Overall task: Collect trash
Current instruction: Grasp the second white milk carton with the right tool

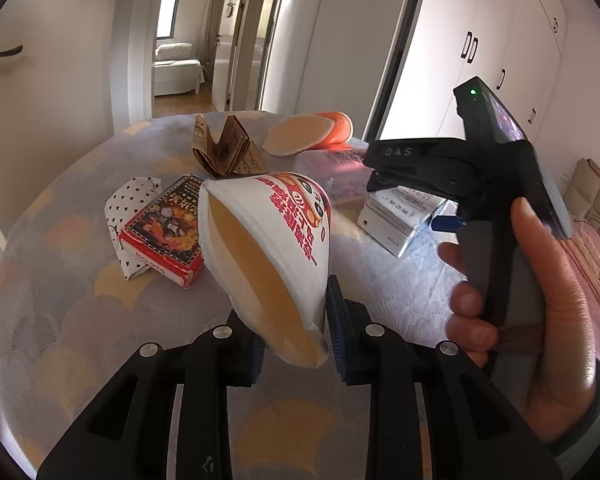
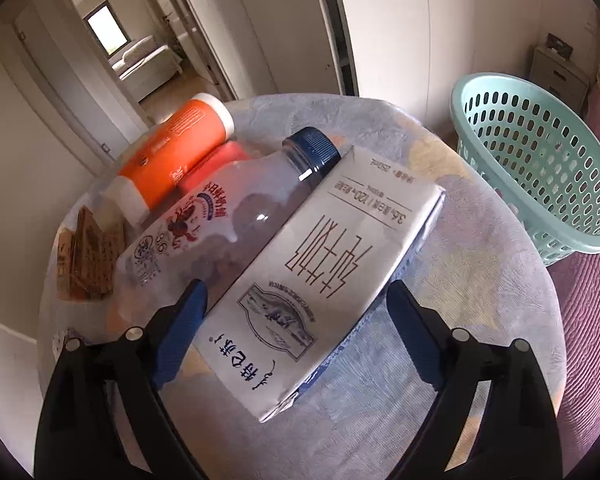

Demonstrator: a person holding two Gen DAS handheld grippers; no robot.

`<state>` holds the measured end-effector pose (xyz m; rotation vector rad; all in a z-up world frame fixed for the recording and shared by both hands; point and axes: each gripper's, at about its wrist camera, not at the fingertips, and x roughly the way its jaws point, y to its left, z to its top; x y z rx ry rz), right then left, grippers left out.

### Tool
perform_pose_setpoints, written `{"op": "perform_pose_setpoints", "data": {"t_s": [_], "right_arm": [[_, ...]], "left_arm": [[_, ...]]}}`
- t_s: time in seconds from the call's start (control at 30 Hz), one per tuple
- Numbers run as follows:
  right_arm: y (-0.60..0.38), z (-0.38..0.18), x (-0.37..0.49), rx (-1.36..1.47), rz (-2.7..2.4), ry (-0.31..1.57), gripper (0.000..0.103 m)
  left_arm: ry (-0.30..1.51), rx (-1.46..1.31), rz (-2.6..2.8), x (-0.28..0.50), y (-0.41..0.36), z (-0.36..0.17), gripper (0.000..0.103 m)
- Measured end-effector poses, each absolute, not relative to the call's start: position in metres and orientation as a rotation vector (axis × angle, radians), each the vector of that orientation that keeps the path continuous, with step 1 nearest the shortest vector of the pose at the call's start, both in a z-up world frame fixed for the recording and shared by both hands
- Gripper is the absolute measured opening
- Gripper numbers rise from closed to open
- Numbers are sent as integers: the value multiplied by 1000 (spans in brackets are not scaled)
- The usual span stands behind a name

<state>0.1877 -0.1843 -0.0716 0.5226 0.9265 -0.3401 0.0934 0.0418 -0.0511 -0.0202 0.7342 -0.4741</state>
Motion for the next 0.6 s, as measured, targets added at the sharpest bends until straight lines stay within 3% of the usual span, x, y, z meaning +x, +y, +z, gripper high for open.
{"op": "perform_pose_setpoints", "data": {"t_s": [0.07,0.23,0.5,0.6], "right_arm": [[-187,-71,179,512,-308,931,83],[-180,-63,136,277,-135,884,59],[-199,-57,85,49,34,846,54],[-217,-50,78,99,-23,823,60]], "left_arm": [[729,-13,-476,92,40,-49,26],[720,9,-504,86,30,-44,26],[729,21,-534,83,10,-43,26],[733,34,-536,78,2,-43,26]]}}
